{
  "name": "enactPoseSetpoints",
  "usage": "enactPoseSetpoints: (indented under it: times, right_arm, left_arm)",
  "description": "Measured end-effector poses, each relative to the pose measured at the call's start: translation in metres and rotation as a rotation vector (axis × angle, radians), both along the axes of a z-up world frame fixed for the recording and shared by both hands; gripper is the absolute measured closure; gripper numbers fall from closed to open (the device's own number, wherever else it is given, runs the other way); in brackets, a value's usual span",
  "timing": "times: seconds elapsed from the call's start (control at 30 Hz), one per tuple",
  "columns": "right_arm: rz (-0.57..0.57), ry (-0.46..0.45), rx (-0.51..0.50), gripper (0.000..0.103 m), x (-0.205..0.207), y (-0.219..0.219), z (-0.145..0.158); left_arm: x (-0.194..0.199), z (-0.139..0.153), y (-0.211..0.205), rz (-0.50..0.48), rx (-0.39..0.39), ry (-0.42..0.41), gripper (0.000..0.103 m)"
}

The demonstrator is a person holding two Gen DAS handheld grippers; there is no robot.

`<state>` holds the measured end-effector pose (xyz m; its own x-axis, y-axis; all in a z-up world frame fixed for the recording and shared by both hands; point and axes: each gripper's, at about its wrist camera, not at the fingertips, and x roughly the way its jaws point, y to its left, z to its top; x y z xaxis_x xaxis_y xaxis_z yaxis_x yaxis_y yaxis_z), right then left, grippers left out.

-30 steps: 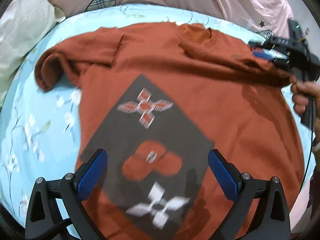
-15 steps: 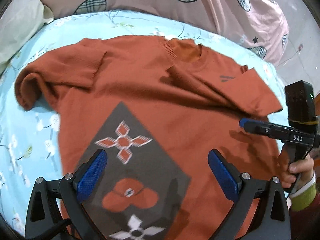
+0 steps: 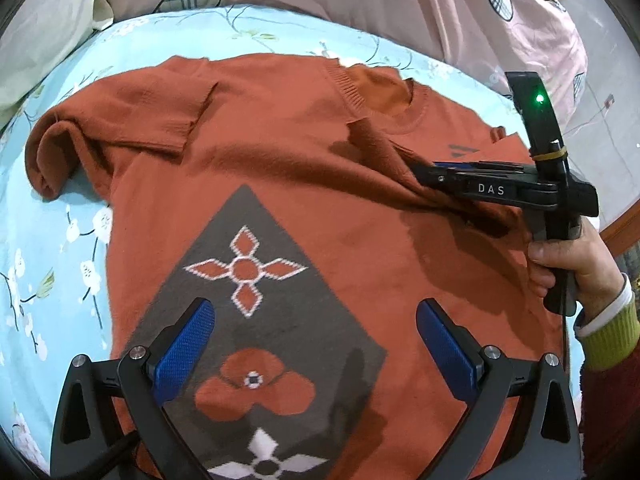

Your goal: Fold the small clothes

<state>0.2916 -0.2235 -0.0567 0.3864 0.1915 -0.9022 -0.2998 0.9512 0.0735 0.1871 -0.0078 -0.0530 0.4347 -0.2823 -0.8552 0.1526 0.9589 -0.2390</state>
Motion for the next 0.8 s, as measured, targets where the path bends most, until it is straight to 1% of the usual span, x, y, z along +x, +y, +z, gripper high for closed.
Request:
enactPoseSetpoints:
  times: [0.07,0.13,0.2,0.3,0.33,0.37,0.4,0.43,0.47,0.53,0.57,0.6,0.67,0.73,0.8]
  right_arm:
    - [-0.026,-0.039,0.049,0.098,-0.008,0.0,0.012]
    - [-0.053,-0.101,0.166,0.098,-0.02,0.002,0.031]
    - [-0.105,-0.161,0.253,0.098,-0.031,0.01,0.042]
    - [-0.095,-0.193,0.32,0.098,-0.041,0.036,0.037]
    - [-0.066,-0.165,0.354,0.098,-0.04,0.046,0.029]
    - [-0.032,-0.091,0.385,0.097,-0.039,0.057,0.016]
    - [-0.018,-0.045,0.392,0.094,-0.039,0.067,0.009]
    - [-0.008,-0.009,0.39,0.094,-0.043,0.071,0.002]
    - [0.004,0.007,0.383,0.092,-0.049,0.073,-0.002]
    - [0.027,0.045,0.389,0.076,-0.065,0.07,-0.006]
    - [0.024,0.055,0.399,0.06,-0.071,0.065,-0.005]
    - [0.013,0.045,0.408,0.056,-0.079,0.058,-0.001]
    - [-0.015,0.008,0.424,0.056,-0.092,0.039,0.012]
    - [-0.058,-0.026,0.428,0.056,-0.105,0.022,0.024]
    - [-0.111,-0.069,0.435,0.056,-0.117,0.003,0.038]
  left_arm:
    - [0.0,-0.002,0.004,0.016,-0.002,0.013,0.002]
    - [0.0,-0.001,0.009,0.024,-0.008,0.005,0.002]
    - [0.0,0.002,0.014,0.036,-0.015,-0.004,0.002]
    - [-0.002,0.008,0.024,0.055,-0.036,-0.021,0.002]
    - [-0.003,0.01,0.028,0.062,-0.042,-0.025,0.002]
    - [-0.004,0.012,0.032,0.068,-0.049,-0.028,0.002]
    - [-0.005,0.013,0.038,0.074,-0.061,-0.029,0.002]
    - [-0.005,0.014,0.042,0.077,-0.073,-0.028,0.002]
    - [-0.006,0.014,0.046,0.078,-0.086,-0.025,0.002]
    - [-0.004,0.013,0.053,0.075,-0.114,-0.021,0.002]
    - [-0.002,0.011,0.054,0.071,-0.127,-0.018,0.002]
    - [0.004,0.007,0.053,0.061,-0.144,-0.01,0.002]
    - [0.019,-0.004,0.044,0.016,-0.188,0.016,0.002]
    - [0.039,-0.016,0.03,-0.023,-0.197,0.048,0.002]
    - [0.062,-0.029,0.017,-0.057,-0.183,0.06,0.002]
